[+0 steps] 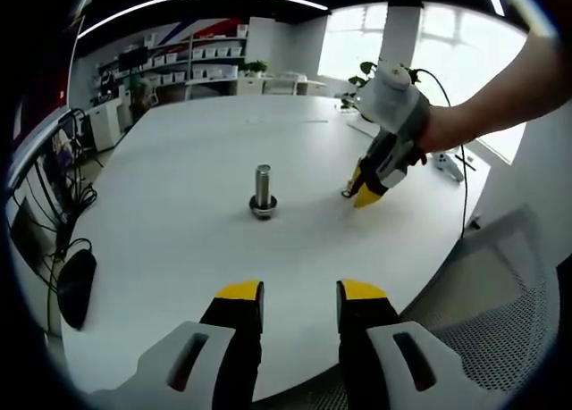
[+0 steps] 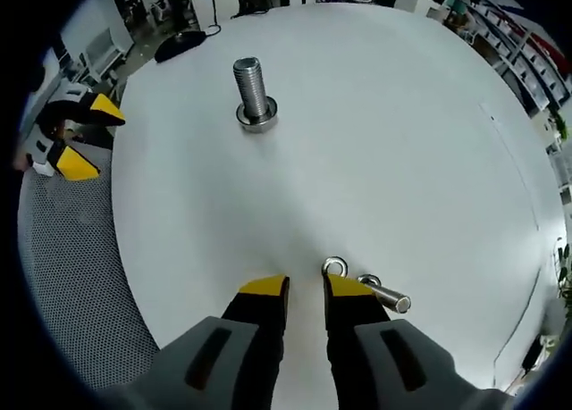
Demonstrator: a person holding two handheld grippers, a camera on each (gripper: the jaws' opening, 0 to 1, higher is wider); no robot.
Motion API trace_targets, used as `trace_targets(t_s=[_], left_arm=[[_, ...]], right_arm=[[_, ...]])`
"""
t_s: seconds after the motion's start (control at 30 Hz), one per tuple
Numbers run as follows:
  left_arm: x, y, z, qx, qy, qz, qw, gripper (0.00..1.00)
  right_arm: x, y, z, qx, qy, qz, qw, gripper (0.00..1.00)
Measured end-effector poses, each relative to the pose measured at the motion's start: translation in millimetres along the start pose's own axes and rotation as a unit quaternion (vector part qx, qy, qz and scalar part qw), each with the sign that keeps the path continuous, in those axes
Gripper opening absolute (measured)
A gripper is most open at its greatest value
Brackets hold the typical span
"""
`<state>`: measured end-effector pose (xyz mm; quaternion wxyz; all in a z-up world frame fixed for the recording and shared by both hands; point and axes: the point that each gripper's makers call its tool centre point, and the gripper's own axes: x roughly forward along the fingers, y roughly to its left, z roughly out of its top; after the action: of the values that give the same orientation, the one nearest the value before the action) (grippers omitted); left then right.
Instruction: Place the washer onto the threaded stud by aligning its center hole with the stud, sliding it down to the base, and recovering from edge contact or off-axis alignment until the washer reaches the visible bottom stop.
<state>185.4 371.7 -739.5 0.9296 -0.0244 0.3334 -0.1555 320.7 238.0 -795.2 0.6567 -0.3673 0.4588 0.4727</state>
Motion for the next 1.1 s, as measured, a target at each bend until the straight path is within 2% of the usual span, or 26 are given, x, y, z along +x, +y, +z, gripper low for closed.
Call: trace_targets(t_s=[0.2, 0.4, 0.63, 0.8, 1.1], left_arm=[[0.2, 0.4, 0.0, 0.0, -0.001, 0.001, 1.0, 0.31], [0.3, 0.3, -0.4, 0.0, 0.0, 0.001, 1.0, 0.31], [0.5, 0.2, -0.5, 0.0, 0.001, 0.001, 1.0, 0.31], [0.5, 0.6, -0.4, 0.0, 0.001, 0.001, 1.0, 0.31], [0.5, 1.2, -1.1, -0.001, 0.002, 0.003, 1.0, 0.3]], right_arm=[[-1.3, -3.2, 1.6, -0.005, -0.004, -0.005, 1.0, 0.18], [2.4, 1.1, 0.2, -0.008, -0.003, 0.013, 0.9999, 0.19], [1.4, -2.8, 2.8, -0.023, -0.008, 0.001, 0.9997, 0.19], [4.1, -4.3, 1.4, -0.017, -0.004, 0.001, 0.9998, 0.19], [4.5, 6.6, 1.5, -0.016, -0.006, 0.018, 0.9997, 0.17]])
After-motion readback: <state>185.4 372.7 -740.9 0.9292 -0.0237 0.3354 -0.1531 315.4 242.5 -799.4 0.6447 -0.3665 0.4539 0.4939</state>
